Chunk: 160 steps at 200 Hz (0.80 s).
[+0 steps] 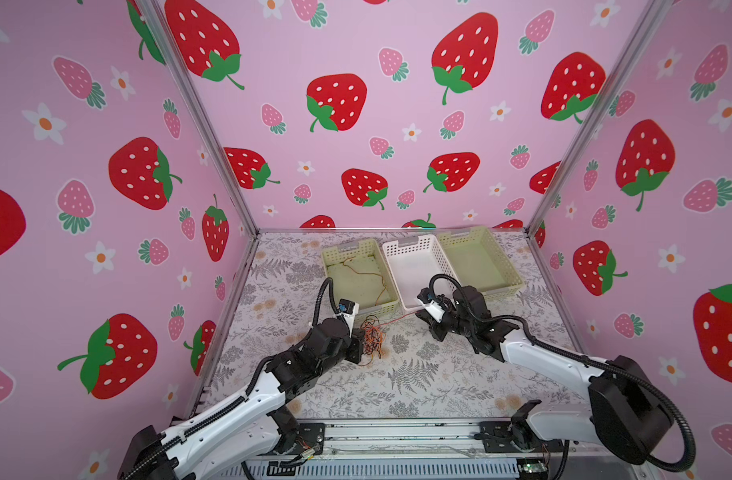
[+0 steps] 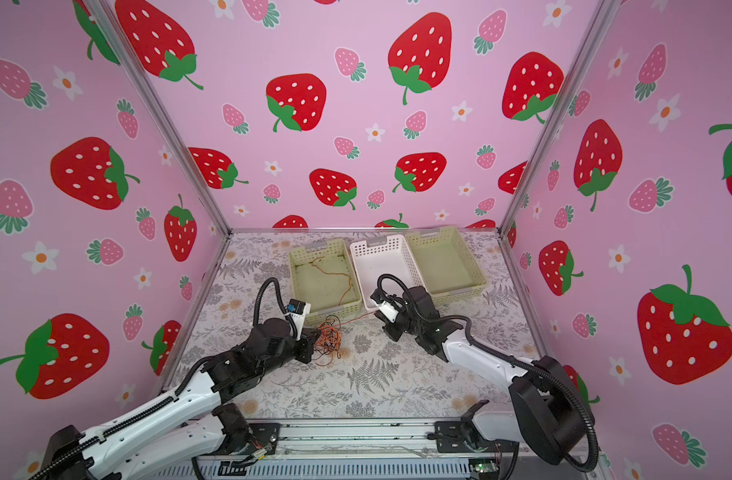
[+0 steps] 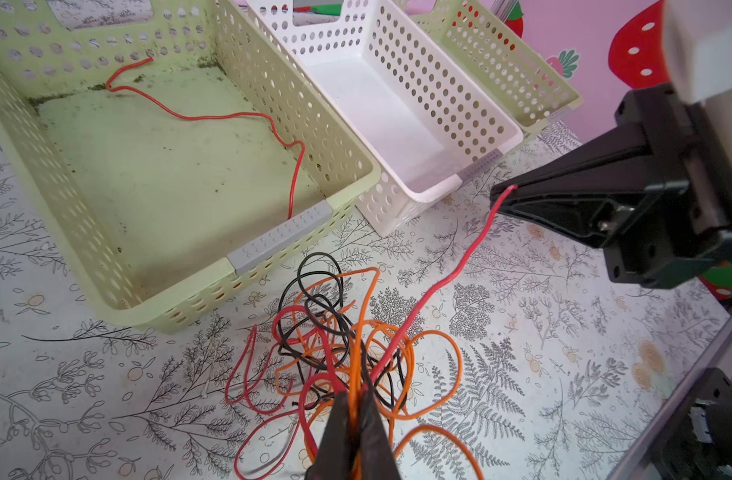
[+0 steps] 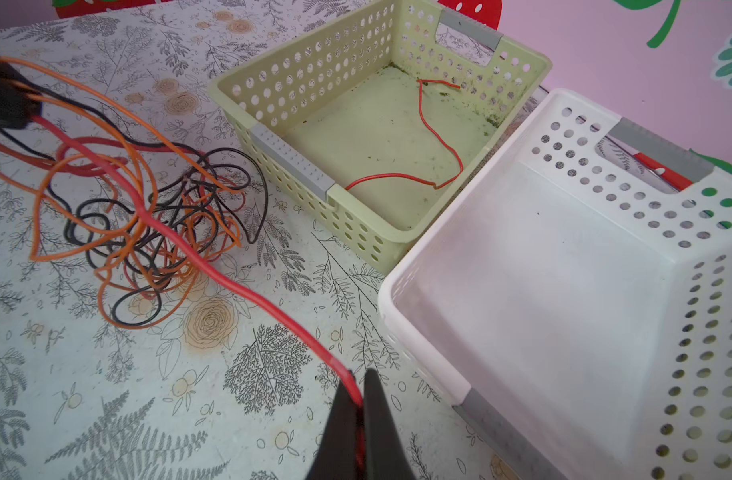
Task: Untangle the cables
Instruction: 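Pull the red wire away from the bundle with the right gripper while left holds it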
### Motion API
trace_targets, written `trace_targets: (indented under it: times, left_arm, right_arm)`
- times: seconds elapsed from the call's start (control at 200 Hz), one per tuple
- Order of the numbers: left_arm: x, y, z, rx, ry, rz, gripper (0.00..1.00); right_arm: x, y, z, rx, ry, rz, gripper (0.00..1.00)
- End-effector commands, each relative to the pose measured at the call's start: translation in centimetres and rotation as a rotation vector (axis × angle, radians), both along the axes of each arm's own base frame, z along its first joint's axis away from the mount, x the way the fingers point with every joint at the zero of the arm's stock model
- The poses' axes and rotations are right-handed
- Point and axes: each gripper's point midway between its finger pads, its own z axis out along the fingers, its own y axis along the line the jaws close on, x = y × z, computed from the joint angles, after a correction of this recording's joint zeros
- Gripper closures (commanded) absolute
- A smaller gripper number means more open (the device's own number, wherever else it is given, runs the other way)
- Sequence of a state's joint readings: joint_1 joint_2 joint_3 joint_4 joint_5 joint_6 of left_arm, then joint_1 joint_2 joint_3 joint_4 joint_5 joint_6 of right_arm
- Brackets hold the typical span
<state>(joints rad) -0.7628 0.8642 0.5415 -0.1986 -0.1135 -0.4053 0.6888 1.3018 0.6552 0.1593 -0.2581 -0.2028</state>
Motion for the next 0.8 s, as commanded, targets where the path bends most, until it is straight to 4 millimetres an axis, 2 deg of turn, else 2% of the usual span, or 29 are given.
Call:
trace_targets:
  times: [0.0, 0.135, 0.36, 0.645, 0.795]
  left_arm:
    - [-0.8, 5.4, -4.7, 0.246, 0.118, 0.133, 1.0]
    - [-0.7, 3.8, -5.5, 0.234, 0.148, 0.062, 1.0]
    - [-0.4, 3.4, -7.3, 0.233, 0.224, 0.028, 1.0]
    - [-0.5, 0.5, -8.5, 0.163, 0.279, -0.099, 1.0]
    - [-0.6, 0.0, -9.8, 0.174, 0.334, -0.121, 0.95]
  right_arm:
    - [4.8, -7.7, -2.5, -0.193, -0.006, -0.363, 1.0]
    - [4.6, -7.5, -3.5, -0.23, 0.016, -0.351, 1.0]
    - [4.5, -8.7, -4.9, -0.319, 0.017, -0.389, 1.0]
    - [2.2, -4.8, -5.4, -0.318, -0.045, -0.21, 1.0]
    - [1.6, -3.8, -6.0, -0.324, -0.049, -0.17, 1.0]
